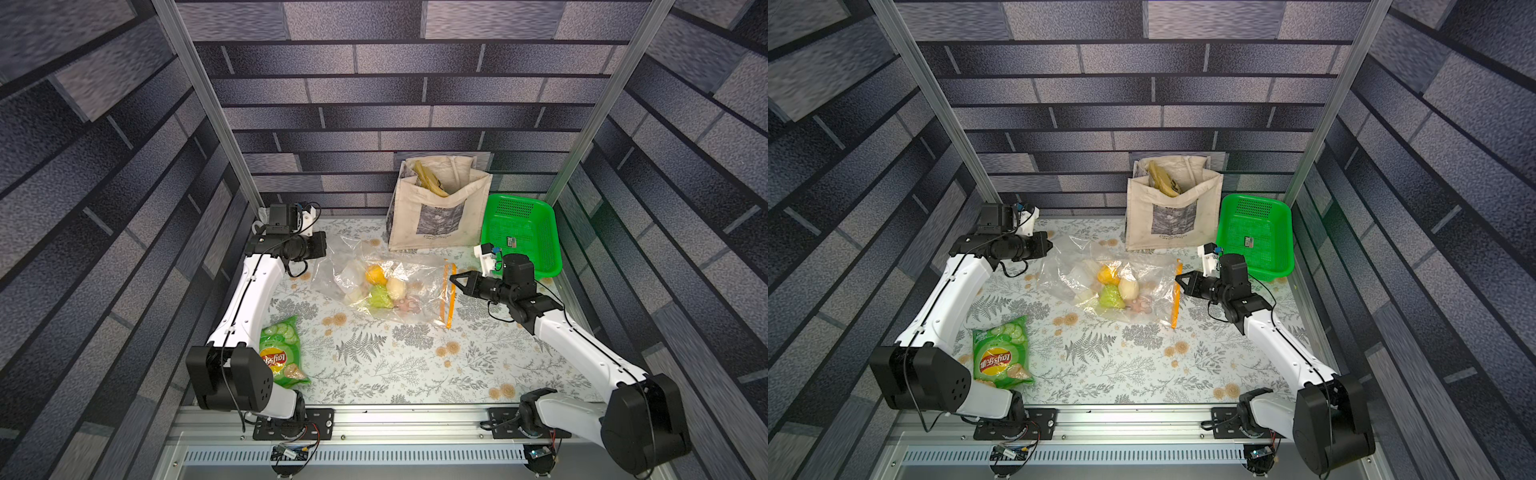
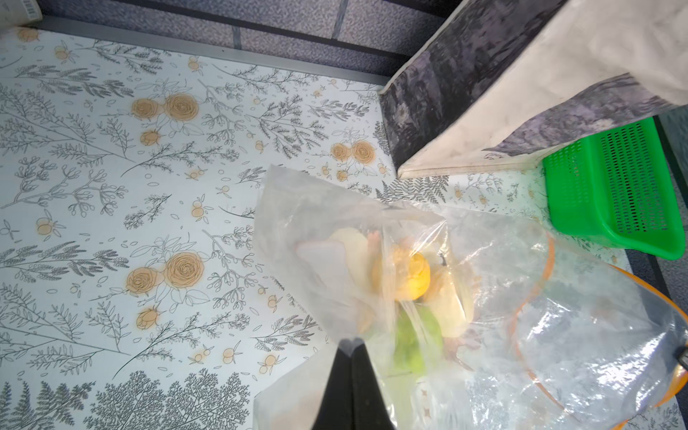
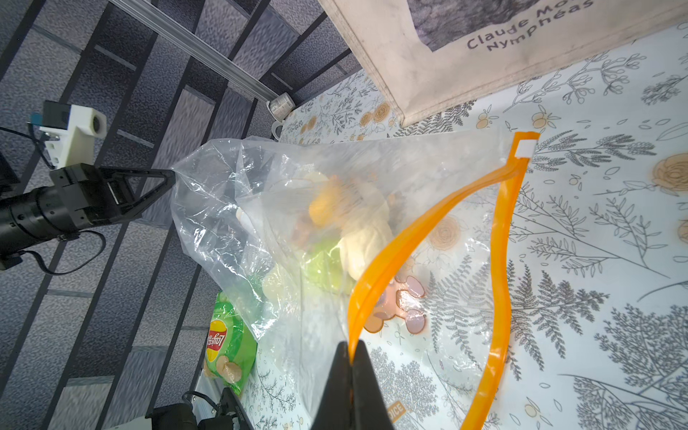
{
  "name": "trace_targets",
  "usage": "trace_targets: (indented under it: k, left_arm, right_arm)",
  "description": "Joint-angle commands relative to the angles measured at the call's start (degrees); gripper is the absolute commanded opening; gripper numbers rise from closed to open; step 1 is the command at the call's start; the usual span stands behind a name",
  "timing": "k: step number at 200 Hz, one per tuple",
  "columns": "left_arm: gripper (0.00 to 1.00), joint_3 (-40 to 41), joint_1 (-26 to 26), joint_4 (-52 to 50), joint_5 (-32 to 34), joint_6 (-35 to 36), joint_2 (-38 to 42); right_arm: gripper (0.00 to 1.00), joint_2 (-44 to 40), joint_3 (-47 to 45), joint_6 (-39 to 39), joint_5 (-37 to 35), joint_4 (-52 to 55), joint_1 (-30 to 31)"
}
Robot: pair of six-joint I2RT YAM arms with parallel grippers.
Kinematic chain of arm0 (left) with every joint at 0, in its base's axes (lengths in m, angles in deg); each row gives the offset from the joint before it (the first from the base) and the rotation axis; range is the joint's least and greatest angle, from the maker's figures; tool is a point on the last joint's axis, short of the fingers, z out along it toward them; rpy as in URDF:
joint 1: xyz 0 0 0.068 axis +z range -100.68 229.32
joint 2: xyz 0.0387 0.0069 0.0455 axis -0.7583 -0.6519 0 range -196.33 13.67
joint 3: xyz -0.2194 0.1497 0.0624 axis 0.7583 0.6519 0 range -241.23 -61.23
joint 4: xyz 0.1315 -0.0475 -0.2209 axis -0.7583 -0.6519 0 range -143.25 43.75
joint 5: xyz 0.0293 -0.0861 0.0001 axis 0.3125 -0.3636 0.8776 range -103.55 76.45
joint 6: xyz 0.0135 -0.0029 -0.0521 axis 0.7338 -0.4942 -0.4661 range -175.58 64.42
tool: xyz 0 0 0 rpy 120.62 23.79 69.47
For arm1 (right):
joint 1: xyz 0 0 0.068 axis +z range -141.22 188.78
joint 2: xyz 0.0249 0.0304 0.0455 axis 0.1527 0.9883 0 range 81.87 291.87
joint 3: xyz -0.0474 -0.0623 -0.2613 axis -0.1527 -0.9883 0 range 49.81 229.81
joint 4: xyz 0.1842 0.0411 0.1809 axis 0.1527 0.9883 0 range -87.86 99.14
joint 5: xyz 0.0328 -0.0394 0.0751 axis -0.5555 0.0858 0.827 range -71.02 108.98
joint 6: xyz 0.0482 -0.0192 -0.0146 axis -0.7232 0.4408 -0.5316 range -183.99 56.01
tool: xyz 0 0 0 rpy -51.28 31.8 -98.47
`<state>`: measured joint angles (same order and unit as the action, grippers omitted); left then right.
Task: Open the zip-top bag and take out the pear
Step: Open the zipper of the food storage bag at the center of the board.
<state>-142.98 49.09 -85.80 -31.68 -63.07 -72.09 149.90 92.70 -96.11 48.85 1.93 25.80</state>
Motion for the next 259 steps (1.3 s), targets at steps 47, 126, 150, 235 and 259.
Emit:
trace_targets:
  k: [47, 126, 150, 235, 259]
  left_arm:
    - [0.14, 2.98, 0.89, -2.75, 4.81, 2.3, -4.08]
    - [0.35, 1.76, 0.94, -4.42, -0.45, 3.29, -6.72]
    - [0.36, 3.73, 0.67, -3.65, -0.44, 3.44, -7.17]
    - [0.0, 2.61, 0.58, -2.87, -1.44, 4.64, -7.57]
    - [0.0, 0.51, 0.32, -3.16, -1.82, 4.67, -5.98]
  right_arm:
    - [0.0, 0.94, 0.86, -0.74, 4.5, -0.28, 0.28]
    - [0.0, 2.9, 2.2, -0.84, 7.11, 0.15, 0.56]
    - [0.0, 2.56, 2.3, -0.45, 6.72, 0.71, 0.55]
    - [0.0, 2.48, 2.86, 0.53, 4.93, 2.02, 0.52]
    - [0.0, 2.74, 2.84, 0.9, 3.82, 3.11, 0.56]
